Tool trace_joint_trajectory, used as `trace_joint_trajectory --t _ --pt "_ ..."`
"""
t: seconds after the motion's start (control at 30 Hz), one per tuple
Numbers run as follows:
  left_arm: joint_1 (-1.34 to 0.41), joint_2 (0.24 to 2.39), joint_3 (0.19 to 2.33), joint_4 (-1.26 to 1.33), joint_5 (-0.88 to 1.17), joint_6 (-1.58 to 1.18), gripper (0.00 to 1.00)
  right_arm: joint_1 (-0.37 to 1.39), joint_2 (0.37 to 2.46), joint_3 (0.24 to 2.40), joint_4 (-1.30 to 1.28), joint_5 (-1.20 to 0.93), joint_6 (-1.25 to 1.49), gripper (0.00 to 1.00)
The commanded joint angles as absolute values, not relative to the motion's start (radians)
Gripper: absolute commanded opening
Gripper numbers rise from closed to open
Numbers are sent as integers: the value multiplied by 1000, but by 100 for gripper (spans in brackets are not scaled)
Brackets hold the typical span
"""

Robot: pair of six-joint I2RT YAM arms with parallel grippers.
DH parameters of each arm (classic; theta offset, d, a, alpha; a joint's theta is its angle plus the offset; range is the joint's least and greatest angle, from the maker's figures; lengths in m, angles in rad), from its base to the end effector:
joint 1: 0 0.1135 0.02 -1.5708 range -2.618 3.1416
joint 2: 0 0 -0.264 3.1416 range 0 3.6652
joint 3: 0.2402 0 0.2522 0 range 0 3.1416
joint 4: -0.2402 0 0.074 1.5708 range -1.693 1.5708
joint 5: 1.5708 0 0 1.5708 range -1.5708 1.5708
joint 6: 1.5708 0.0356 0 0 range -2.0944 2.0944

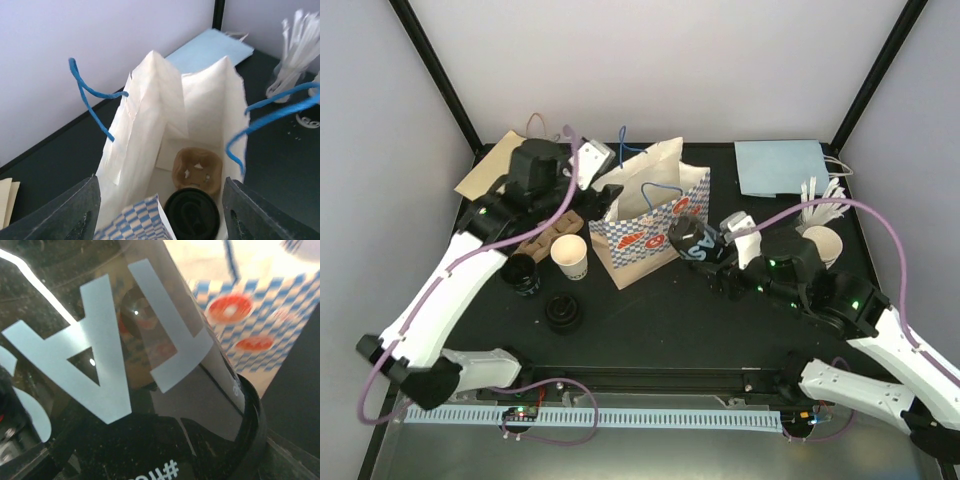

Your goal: Pack the takeout coffee

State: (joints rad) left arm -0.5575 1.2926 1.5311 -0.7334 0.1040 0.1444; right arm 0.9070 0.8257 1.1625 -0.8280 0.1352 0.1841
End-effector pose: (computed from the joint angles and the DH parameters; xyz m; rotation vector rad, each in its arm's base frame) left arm 0.2252 -0.1447 0.4316 0.7763 1.9325 -0.3608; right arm 0.0954 0.1142 0.3936 -0.6625 1.9933 0.5310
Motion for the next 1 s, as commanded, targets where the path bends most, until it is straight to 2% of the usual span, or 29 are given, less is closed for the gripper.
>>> trace_joint_trajectory --t 0.0,0.17,0.33,0.43,0.57,0.77,0.97 --pt "-557 1166 1482 -769 170 99 71 901 784 1081 -907 -43 304 77" --pt "-579 1039 1342 -787 238 -64 84 902 792 975 -939 -124 354 78" --pt "-688 919 1141 -668 269 -326 97 901 896 915 -912 -180 423 80" --pt "-756 865 1004 -547 282 -414 98 901 959 903 -906 -195 441 80" --pt "-796 868 862 -429 332 -533 97 899 1045 933 -990 -99 403 80" --pt "-822 937 734 -246 367 -658 94 901 1183 960 -1048 -83 372 82" --pt "-824 963 632 -118 350 -666 93 900 1298 981 -1052 -81 364 82"
